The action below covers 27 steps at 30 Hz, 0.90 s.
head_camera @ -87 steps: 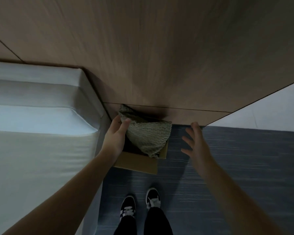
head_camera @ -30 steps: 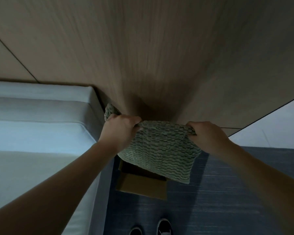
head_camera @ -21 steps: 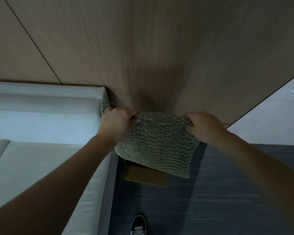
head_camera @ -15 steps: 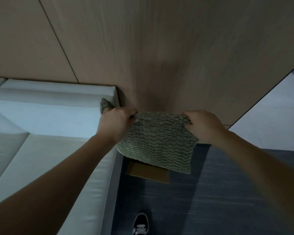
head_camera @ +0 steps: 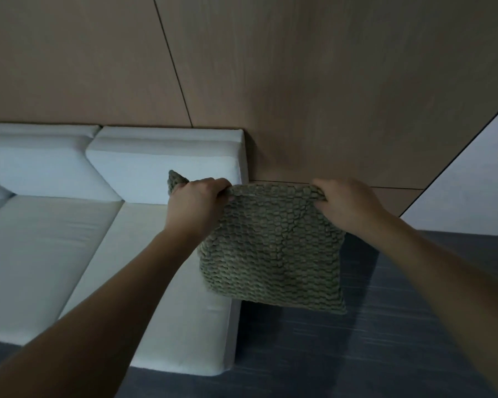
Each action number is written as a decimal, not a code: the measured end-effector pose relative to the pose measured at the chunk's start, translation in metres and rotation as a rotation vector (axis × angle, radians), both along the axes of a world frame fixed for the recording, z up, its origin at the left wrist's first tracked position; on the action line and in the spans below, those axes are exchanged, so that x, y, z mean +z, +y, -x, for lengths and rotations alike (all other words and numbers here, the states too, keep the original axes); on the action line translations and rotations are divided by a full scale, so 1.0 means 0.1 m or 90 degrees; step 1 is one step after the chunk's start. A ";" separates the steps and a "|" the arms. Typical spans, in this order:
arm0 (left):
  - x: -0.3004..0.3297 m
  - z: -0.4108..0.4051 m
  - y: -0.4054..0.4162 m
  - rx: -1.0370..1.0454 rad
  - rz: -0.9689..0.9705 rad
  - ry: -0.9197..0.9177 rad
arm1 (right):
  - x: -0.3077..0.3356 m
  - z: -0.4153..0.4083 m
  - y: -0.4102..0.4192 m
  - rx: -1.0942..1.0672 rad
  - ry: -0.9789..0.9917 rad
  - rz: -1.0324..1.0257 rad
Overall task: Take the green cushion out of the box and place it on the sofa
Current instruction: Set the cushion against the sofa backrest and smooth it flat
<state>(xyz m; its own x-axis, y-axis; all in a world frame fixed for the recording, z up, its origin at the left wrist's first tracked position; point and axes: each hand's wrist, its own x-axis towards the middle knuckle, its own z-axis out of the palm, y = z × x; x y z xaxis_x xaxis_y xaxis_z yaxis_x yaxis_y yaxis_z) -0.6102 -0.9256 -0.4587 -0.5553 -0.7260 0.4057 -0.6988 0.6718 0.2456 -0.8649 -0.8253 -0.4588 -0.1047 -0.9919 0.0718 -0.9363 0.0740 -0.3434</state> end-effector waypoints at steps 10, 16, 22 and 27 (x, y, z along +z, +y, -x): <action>-0.34 -1.54 -0.31 0.017 -0.045 0.018 | -0.33 -1.52 -0.33 -0.007 -0.034 -0.017; -0.46 -2.59 -0.84 0.001 -0.057 0.019 | -0.48 -2.57 -0.80 -0.025 -0.042 -0.009; -0.42 -3.32 -1.37 -0.002 -0.074 0.014 | -0.48 -3.32 -1.33 -0.029 -0.043 -0.008; -0.48 -3.65 -1.76 0.019 -0.078 0.005 | -0.52 -3.67 -1.72 -0.034 -0.057 -0.026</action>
<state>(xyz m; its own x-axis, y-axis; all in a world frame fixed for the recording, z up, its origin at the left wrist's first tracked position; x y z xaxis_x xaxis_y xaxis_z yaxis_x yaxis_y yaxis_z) -0.2454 -1.1011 -0.5070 -0.5295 -0.7868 0.3172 -0.7160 0.6151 0.3302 -0.4981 -0.9969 -0.5107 -0.1614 -0.9867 0.0198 -0.8961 0.1381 -0.4217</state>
